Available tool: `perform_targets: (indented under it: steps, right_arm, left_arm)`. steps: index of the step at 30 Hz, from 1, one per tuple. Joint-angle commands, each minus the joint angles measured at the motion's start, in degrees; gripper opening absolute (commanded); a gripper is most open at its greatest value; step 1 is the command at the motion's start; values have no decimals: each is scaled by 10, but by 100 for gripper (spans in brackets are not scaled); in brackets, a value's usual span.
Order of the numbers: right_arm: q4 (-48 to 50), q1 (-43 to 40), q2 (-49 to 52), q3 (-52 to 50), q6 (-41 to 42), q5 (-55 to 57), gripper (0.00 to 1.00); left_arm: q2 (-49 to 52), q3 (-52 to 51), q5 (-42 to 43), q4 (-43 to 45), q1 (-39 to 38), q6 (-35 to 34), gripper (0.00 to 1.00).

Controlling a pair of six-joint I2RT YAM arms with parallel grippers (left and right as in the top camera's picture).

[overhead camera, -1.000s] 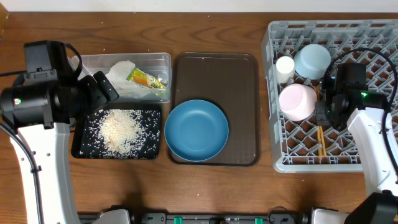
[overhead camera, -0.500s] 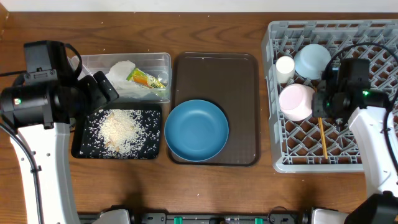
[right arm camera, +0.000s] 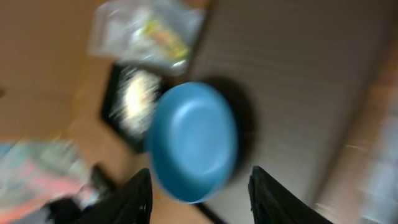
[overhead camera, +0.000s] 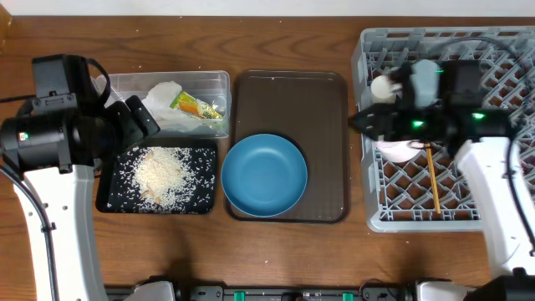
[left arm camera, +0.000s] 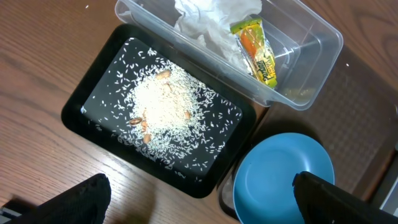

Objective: Sort waste into correct bins and load items into the dishwasher rack

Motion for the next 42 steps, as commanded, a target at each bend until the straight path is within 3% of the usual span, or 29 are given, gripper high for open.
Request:
perform_targets:
  steps: [1, 10, 21, 33, 42]
  right_arm:
    - [19, 68, -6, -3, 11, -48, 49]
    - [100, 278, -6, -3, 68, 155, 49]
    - [157, 508, 46, -4, 67, 397, 50]
    - [224, 580, 205, -3, 67, 416, 40]
    - [220, 582, 230, -4, 68, 415, 27]
  left_arm:
    - [3, 1, -9, -2, 2, 3, 96]
    - [3, 1, -9, -2, 2, 3, 96]
    - [3, 1, -9, -2, 2, 3, 96]
    - [3, 1, -9, -2, 2, 3, 96]
    - [3, 1, -9, -2, 2, 3, 96]
